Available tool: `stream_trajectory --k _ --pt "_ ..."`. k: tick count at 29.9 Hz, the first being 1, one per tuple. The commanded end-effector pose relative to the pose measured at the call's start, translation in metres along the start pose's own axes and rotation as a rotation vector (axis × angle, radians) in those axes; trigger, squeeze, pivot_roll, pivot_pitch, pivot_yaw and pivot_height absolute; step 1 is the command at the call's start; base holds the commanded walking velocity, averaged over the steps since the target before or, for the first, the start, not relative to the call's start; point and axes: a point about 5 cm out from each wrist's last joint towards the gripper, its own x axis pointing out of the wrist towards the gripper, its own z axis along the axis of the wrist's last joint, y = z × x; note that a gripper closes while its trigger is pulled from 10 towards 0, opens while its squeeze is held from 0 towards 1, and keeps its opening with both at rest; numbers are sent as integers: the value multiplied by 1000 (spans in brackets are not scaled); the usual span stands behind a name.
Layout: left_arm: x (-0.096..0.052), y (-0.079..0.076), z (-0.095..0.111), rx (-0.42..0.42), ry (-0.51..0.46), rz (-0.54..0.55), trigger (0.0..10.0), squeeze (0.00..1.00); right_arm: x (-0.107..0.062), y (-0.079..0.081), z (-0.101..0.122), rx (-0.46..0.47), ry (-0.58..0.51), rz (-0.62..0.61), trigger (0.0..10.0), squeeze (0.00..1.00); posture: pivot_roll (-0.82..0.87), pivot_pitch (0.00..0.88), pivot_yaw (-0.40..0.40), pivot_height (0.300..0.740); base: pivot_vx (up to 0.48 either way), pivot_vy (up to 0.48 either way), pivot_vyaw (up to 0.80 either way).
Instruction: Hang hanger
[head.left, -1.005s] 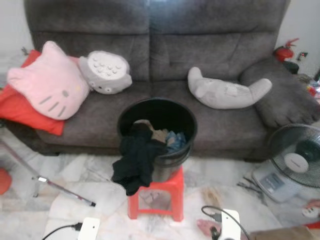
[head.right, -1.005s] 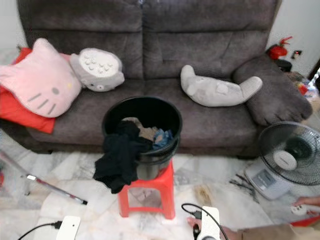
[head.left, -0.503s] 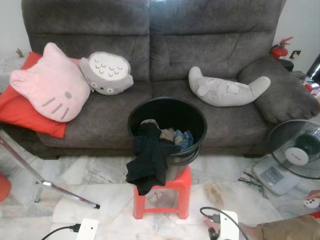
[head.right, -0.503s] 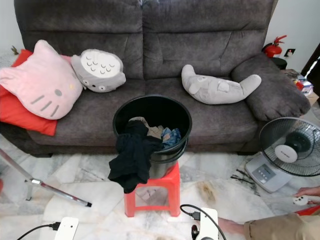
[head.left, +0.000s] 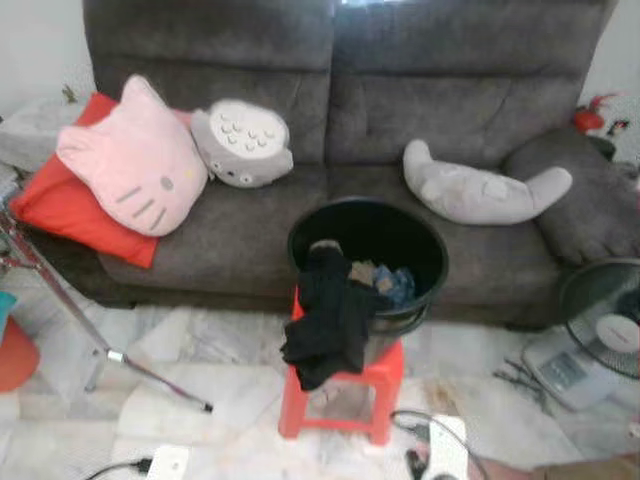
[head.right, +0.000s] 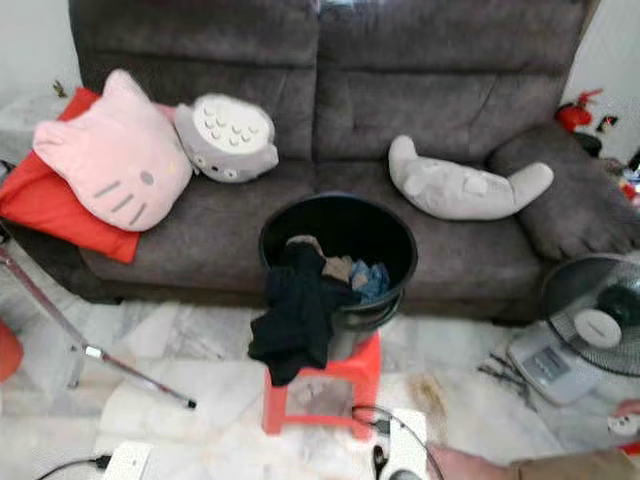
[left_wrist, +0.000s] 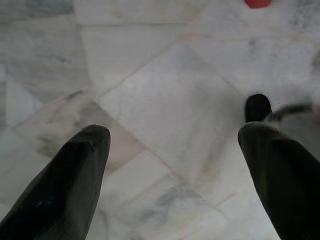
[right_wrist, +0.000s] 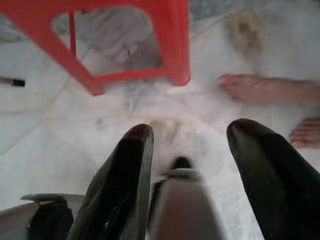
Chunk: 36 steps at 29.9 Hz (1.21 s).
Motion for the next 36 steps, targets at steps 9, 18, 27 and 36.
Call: stream_trajectory --k 9,18,27,36 --pt "0 -4 3 -3 -22 -13 10000 0 0 -8 -1 -5 1 -23 10000 0 17 0 28 740 0 29 0" --pt "0 -5 3 -12 -24 -20 10000 0 0 -9 -1 -4 0 -22 10000 0 17 0 28 740 0 0 0" --pt "0 -5 3 -10 -24 -21 10000 0 0 -8 -1 -6 -1 -21 10000 0 17 0 27 740 0 0 0" --pt "0 -5 2 -8 -21 -21 10000 0 0 -8 -1 -8 -1 -20 10000 0 17 0 27 740 0 0 0"
